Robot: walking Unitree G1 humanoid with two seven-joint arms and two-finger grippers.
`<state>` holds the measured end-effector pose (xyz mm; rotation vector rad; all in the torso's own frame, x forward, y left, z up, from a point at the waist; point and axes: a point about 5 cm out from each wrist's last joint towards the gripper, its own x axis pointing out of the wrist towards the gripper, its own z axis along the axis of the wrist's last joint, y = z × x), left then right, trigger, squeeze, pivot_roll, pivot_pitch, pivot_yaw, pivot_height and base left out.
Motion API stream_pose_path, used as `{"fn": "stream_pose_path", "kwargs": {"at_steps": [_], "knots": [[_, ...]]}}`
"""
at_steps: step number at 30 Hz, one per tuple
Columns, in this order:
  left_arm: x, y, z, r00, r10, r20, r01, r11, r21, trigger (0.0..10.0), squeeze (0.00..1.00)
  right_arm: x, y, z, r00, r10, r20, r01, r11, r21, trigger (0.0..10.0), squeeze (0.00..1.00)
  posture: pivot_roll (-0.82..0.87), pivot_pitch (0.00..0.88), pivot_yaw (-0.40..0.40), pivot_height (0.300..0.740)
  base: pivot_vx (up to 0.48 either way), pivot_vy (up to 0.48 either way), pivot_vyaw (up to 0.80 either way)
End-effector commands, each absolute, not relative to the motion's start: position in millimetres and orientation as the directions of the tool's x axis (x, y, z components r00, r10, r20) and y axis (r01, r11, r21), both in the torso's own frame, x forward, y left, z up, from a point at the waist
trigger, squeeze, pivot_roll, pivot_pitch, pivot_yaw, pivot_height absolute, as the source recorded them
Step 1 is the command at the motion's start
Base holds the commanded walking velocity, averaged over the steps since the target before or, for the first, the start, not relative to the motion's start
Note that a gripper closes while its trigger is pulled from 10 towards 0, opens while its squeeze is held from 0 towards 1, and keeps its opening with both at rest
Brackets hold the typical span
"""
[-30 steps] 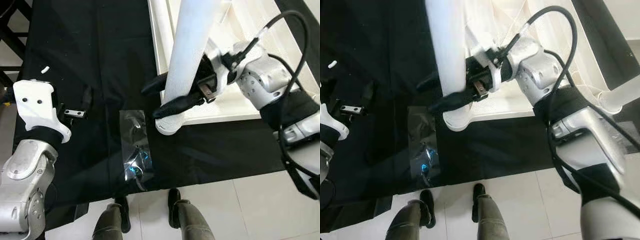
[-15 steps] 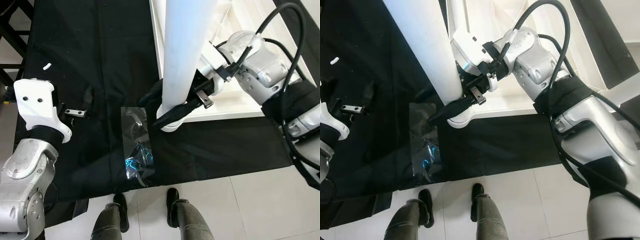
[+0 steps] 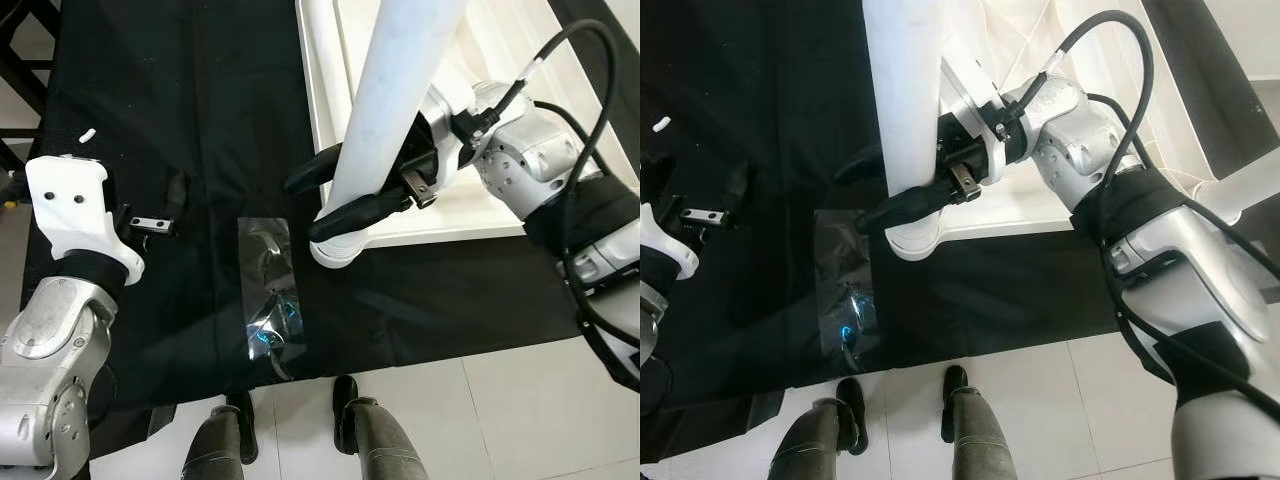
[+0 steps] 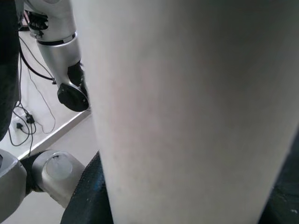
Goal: Building children table
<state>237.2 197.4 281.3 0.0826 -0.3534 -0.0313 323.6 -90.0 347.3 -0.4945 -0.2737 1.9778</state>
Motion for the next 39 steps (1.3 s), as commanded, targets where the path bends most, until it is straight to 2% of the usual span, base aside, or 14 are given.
{"fn": "stream_pose_path", "kwargs": {"at_steps": [1,8,13,20,25,27,29,30,33,34,35,36,37,39], "knots": [[232.9,194.7,279.7,0.94,-0.049,0.339,0.02,0.996,0.089,10.0,0.0,329.4,-91.2,301.8,-0.394,0.87,-0.295,-0.856,-0.465,-0.226,10.0,0.0,0.09,0.482,-0.067,0.74,0.0,0.0,0.0],[234.7,192.7,279.9,0.94,-0.054,0.337,0.027,0.996,0.083,10.0,0.0,334.8,-93.6,298.8,-0.356,0.883,-0.305,-0.872,-0.432,-0.231,10.0,0.0,0.08,0.486,-0.068,0.74,0.0,0.0,0.0],[235.5,191.9,280.4,0.939,-0.052,0.339,0.027,0.996,0.08,10.0,0.0,335.9,-97.3,296.7,-0.349,0.894,-0.282,-0.896,-0.406,-0.179,10.0,0.0,0.08,0.488,-0.071,0.74,0.0,0.0,0.0],[235.6,192.0,280.2,0.939,-0.055,0.338,0.029,0.996,0.081,10.0,0.0,341.1,-102.3,291.9,-0.287,0.909,-0.303,-0.919,-0.351,-0.182,10.0,0.0,0.07,0.489,-0.069,0.74,0.0,0.0,0.0],[237.1,193.1,281.2,0.938,-0.05,0.343,0.024,0.997,0.079,10.0,0.0,340.2,-106.3,288.4,-0.21,0.919,-0.332,-0.932,-0.291,-0.215,10.0,0.0,0.06,0.479,-0.074,0.74,0.0,0.0,0.0],[239.0,193.4,280.5,0.937,-0.048,0.345,0.022,0.997,0.077,10.0,0.0,338.9,-107.8,282.2,-0.124,0.925,-0.359,-0.95,-0.215,-0.225,10.0,0.0,0.04,0.47,-0.084,0.74,0.0,0.0,0.0],[240.5,193.0,279.7,0.937,-0.047,0.346,0.022,0.997,0.076,10.0,0.0,337.0,-108.4,276.8,-0.078,0.922,-0.379,-0.958,-0.175,-0.229,10.0,0.0,0.04,0.468,-0.088,0.74,0.0,0.0,0.0],[241.0,192.9,280.0,0.936,-0.047,0.35,0.023,0.997,0.075,10.0,0.0,336.3,-106.7,271.6,-0.011,0.923,-0.386,-0.967,-0.108,-0.232,10.0,0.0,0.02,0.456,-0.103,0.74,0.0,0.0,0.0],[241.2,192.8,280.2,0.935,-0.047,0.352,0.023,0.997,0.074,10.0,0.0,336.1,-105.6,268.5,0.035,0.921,-0.389,-0.97,-0.063,-0.236,10.0,0.0,0.02,0.456,-0.103,0.74,0.0,0.0,0.0],[241.2,195.5,282.1,0.93,-0.037,0.367,0.012,0.997,0.071,10.0,0.0,336.1,-95.8,249.9,0.466,0.852,-0.24,-0.885,0.444,-0.14,10.0,0.0,0.01,0.431,-0.101,0.74,0.0,0.0,0.0],[241.0,196.9,282.5,0.928,-0.032,0.371,0.007,0.998,0.07,10.0,0.0,331.3,-96.3,240.2,0.613,0.763,-0.206,-0.787,0.611,-0.082,10.0,0.0,0.01,0.431,-0.101,0.74,0.0,0.0,0.0],[242.0,198.1,282.2,0.928,-0.03,0.371,0.004,0.998,0.069,10.0,0.0,323.7,-95.6,229.4,0.707,0.684,-0.181,-0.698,0.716,-0.019,10.0,0.0,0.0,0.423,-0.09,0.74,0.0,0.0,0.0],[242.0,198.1,282.2,0.928,-0.03,0.371,0.004,0.998,0.069,10.0,0.0,323.7,-95.6,229.4,0.707,0.684,-0.181,-0.698,0.716,-0.019,10.0,0.0,0.0,0.423,-0.09,0.74,0.0,0.0,0.0],[244.6,198.6,281.4,0.928,-0.034,0.371,0.009,0.998,0.069,10.0,0.0,309.2,-89.5,212.1,0.769,0.618,-0.163,-0.619,0.784,0.056,10.0,0.0,0.0,0.41,-0.07,0.74,0.0,0.0,0.0]]}}
